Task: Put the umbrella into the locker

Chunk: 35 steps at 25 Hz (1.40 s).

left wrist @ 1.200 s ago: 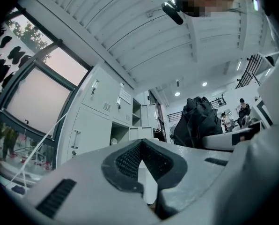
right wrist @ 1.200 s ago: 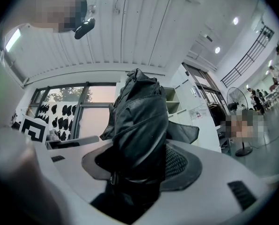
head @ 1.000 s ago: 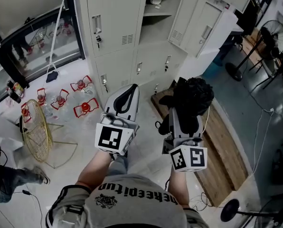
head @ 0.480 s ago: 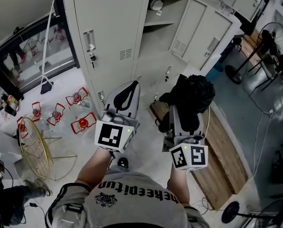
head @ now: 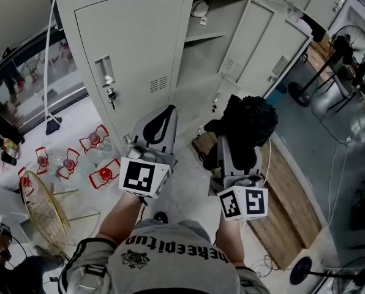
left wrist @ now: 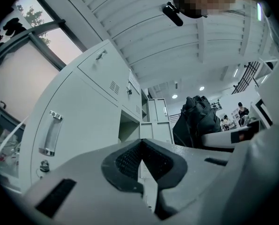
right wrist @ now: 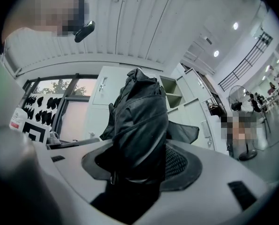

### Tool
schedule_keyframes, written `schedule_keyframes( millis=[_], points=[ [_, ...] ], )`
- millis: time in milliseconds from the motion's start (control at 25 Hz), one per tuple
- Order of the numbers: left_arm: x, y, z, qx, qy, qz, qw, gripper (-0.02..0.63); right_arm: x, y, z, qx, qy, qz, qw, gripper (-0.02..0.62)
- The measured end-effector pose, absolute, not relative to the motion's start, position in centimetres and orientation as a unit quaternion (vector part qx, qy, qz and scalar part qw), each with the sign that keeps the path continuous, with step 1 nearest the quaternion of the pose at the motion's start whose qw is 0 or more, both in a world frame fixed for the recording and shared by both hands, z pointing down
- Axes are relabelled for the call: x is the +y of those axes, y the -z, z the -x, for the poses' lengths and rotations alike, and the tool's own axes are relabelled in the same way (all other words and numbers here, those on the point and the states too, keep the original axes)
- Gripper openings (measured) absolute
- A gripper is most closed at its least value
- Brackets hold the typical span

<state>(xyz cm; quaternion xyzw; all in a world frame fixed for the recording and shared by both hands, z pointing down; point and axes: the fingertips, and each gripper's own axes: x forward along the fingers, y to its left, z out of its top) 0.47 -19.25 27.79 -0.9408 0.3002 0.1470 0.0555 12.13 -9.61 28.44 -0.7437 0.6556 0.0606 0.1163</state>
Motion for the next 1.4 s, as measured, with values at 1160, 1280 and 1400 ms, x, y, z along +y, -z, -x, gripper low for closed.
schedule_keyframes(
  millis=[1160,1280,1400],
  points=[
    [-31.4,-27.8,-10.3,0.354,-0.144,0.921,0.072,0.003,-24.9,-29.0,-22.5,0.709,-0.042,0.696,0.108,0.25],
    [-32.3,-27.8,-11.3,0.364,-0.144,0.917,0.073,0.003,-26.5,-29.1,-23.6,0.719,-0.038,0.686,0.101,0.25],
    [-33.1,-27.9,-12.1,0.375,-0.142,0.913,0.073,0.003,-28.0,-29.6,-24.5,0.73,-0.031,0.677,0.091,0.249]
  ],
)
